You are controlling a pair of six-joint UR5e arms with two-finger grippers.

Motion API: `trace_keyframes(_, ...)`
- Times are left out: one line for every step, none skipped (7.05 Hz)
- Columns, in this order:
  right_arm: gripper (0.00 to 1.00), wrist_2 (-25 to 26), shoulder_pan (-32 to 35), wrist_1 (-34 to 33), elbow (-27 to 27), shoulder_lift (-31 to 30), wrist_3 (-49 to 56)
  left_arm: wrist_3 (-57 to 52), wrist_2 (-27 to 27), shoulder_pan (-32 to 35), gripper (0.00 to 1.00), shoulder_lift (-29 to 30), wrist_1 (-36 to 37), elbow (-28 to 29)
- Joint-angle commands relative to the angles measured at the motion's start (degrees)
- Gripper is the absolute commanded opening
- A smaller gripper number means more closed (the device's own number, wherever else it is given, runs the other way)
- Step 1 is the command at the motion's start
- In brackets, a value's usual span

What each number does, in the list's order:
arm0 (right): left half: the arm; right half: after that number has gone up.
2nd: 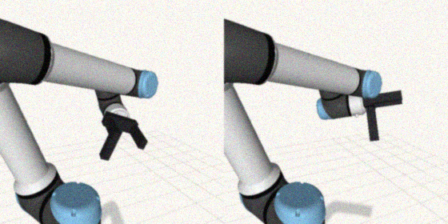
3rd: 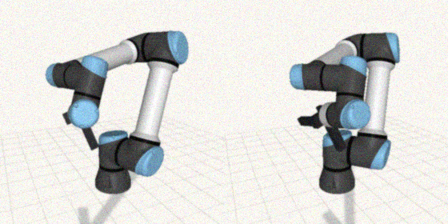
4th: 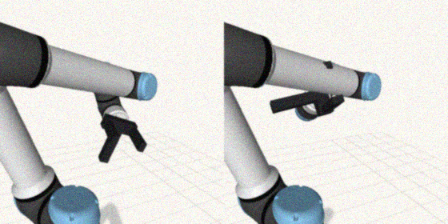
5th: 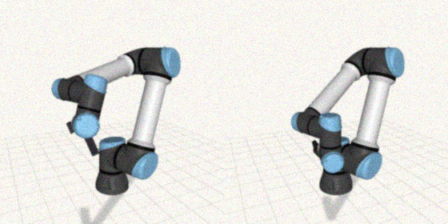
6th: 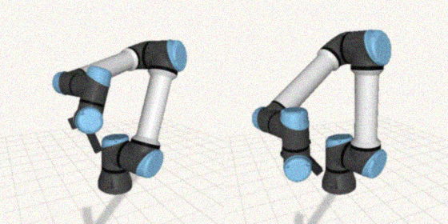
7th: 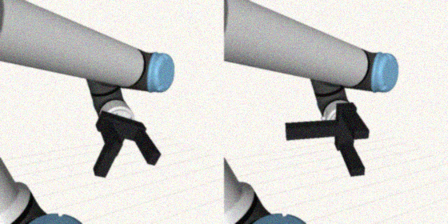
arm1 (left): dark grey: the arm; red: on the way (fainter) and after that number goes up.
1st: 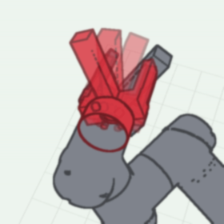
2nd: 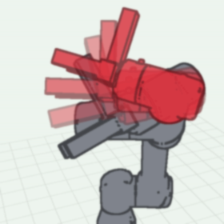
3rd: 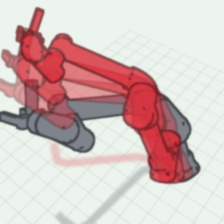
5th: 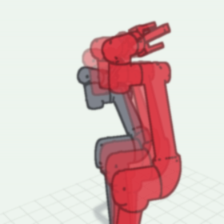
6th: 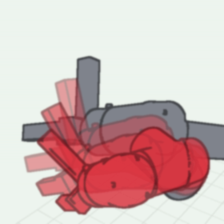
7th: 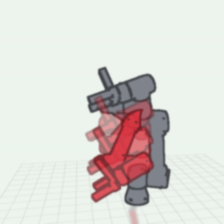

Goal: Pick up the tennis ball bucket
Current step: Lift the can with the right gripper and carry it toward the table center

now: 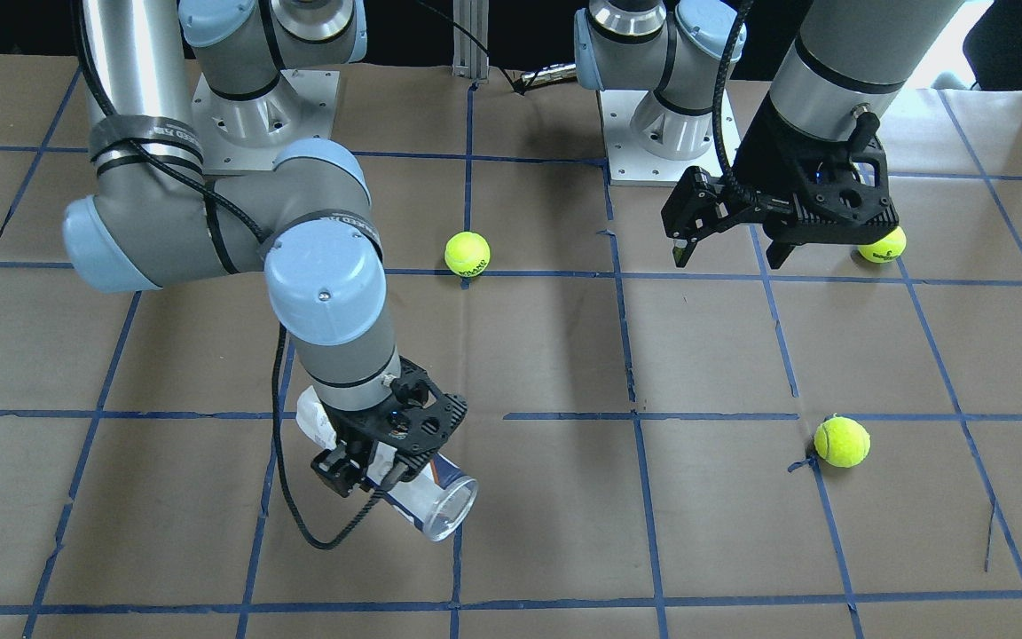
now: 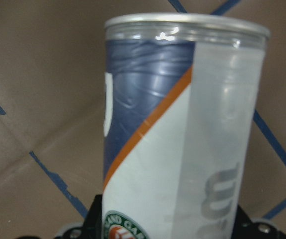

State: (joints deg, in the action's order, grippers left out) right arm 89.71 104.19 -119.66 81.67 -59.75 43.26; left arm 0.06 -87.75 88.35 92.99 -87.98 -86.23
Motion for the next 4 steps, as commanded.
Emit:
trace_keyframes(0.78,-0.68,3.11,-5.56,-2.64,5.41,10.73,-0.15,0.03,-0.2,1.0,-0.09,0.09,0.09)
trace_keyframes(0.78,-0.24,3.29,-5.58,-4.74,6.31,14.44,-0.15,0.03,-0.2,1.0,0.0,0.09,0.18)
trace_keyframes(0.78,0.2,3.82,-5.58,-4.93,6.92,16.74,-0.15,0.12,-0.2,1.0,0.0,0.0,0.18)
trace_keyframes(0.78,1.77,3.82,-6.72,-5.02,8.15,20.77,-0.15,0.12,-0.11,1.0,0.0,0.09,0.18)
